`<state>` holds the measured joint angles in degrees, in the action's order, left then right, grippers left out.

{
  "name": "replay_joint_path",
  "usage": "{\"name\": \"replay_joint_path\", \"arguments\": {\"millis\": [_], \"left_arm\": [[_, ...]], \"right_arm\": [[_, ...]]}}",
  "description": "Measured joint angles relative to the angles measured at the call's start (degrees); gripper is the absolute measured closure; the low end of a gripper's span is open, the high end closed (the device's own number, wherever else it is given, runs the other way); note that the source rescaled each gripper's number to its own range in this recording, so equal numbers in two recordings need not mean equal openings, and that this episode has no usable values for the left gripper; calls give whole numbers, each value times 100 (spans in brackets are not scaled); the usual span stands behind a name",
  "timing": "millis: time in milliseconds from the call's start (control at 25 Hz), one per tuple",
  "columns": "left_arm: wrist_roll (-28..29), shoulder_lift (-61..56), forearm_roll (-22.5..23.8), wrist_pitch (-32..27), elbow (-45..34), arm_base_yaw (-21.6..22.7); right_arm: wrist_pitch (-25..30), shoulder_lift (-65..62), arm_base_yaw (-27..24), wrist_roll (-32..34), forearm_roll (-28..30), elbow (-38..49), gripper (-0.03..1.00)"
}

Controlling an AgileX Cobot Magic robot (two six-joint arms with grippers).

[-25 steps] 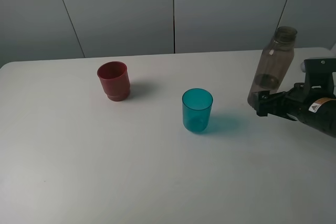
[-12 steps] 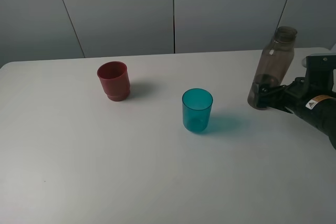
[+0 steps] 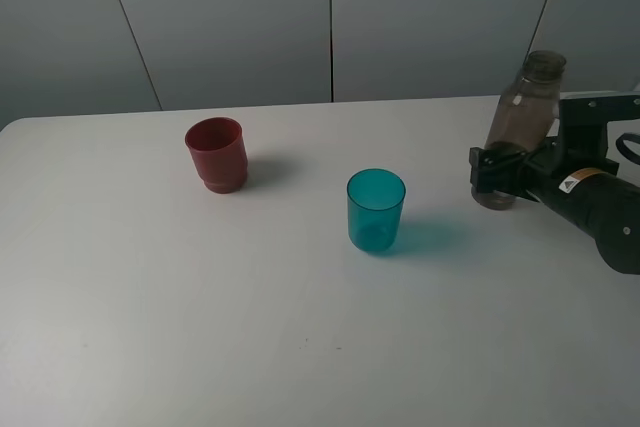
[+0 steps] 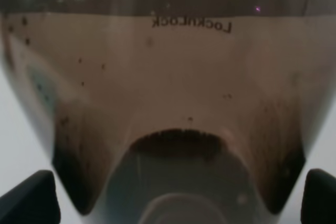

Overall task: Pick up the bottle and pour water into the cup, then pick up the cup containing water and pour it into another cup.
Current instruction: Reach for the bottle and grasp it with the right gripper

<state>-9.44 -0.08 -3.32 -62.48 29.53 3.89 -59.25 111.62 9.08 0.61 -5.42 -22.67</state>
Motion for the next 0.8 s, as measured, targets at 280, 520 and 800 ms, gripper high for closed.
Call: {"name": "replay_joint_path", "arguments": {"millis": [280,520,800], "left_arm": [[0,0,0,0,0,0],[0,0,0,0,0,0],[0,0,0,0,0,0]], "right_arm": [[-13,268,0,-10,-12,-188,-3],[-218,266,0,-10,-122,-188,-3],[-293,266,0,-10,-135,-192,-3]]}}
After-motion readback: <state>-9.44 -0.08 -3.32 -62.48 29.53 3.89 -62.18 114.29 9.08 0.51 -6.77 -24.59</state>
